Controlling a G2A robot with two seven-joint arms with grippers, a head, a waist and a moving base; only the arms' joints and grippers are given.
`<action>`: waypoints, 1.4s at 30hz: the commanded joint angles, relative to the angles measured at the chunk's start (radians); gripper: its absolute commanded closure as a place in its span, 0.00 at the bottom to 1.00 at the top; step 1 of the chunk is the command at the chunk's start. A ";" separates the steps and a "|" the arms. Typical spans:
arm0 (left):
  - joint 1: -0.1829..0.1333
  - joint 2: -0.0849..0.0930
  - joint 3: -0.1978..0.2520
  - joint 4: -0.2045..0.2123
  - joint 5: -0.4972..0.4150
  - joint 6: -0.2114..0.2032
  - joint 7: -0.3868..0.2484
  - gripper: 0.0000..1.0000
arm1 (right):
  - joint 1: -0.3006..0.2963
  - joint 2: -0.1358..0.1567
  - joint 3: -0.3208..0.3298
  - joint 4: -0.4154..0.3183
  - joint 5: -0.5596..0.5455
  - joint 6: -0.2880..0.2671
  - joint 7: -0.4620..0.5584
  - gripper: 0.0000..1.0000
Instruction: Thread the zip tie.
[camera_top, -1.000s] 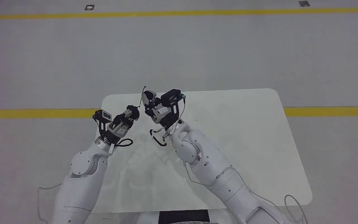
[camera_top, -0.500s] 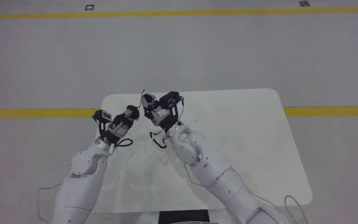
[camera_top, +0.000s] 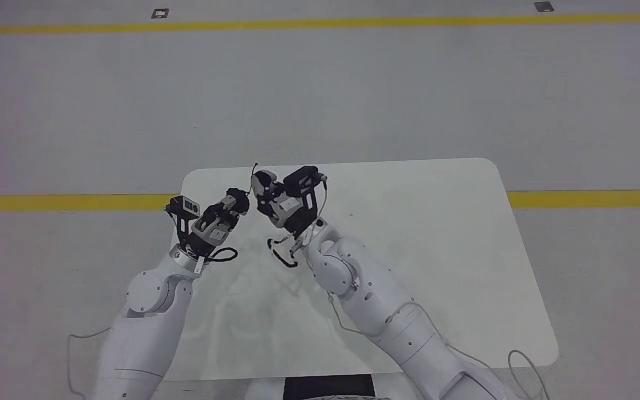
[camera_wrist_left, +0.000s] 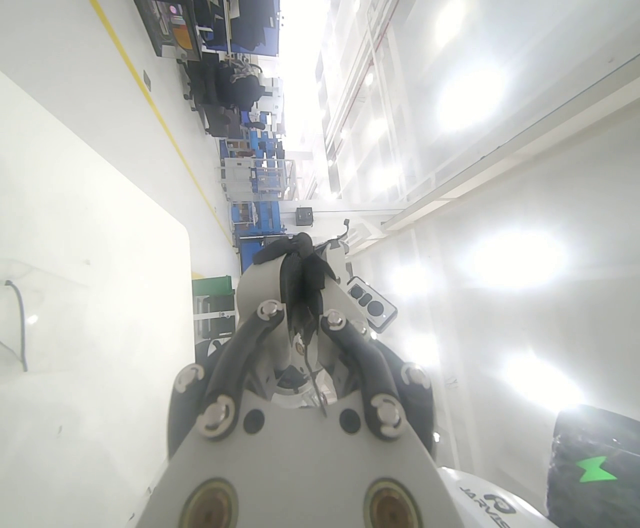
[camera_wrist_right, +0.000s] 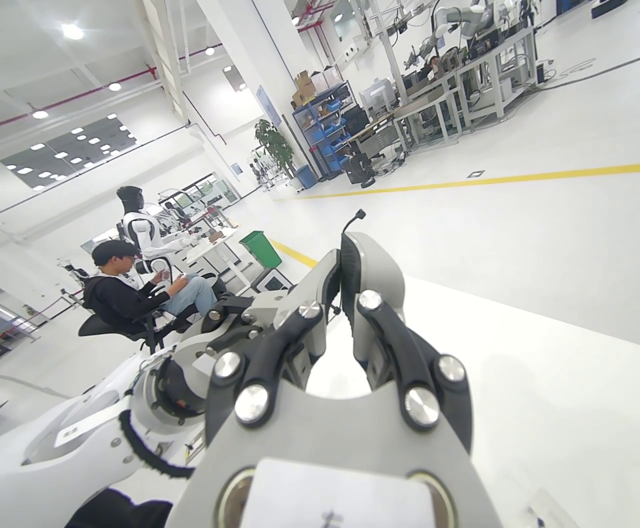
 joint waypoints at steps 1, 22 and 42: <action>0.000 0.000 0.000 0.000 0.000 0.000 0.000 1.00 | -0.001 0.000 -0.002 0.002 -0.001 0.002 -0.002 1.00; 0.000 0.000 0.000 0.000 0.000 0.000 0.000 1.00 | -0.016 0.000 -0.001 -0.021 -0.004 0.020 -0.016 0.00; -0.001 -0.001 0.002 -0.001 -0.004 0.006 0.009 1.00 | -0.081 0.042 0.135 -0.144 -0.126 0.038 -0.134 0.00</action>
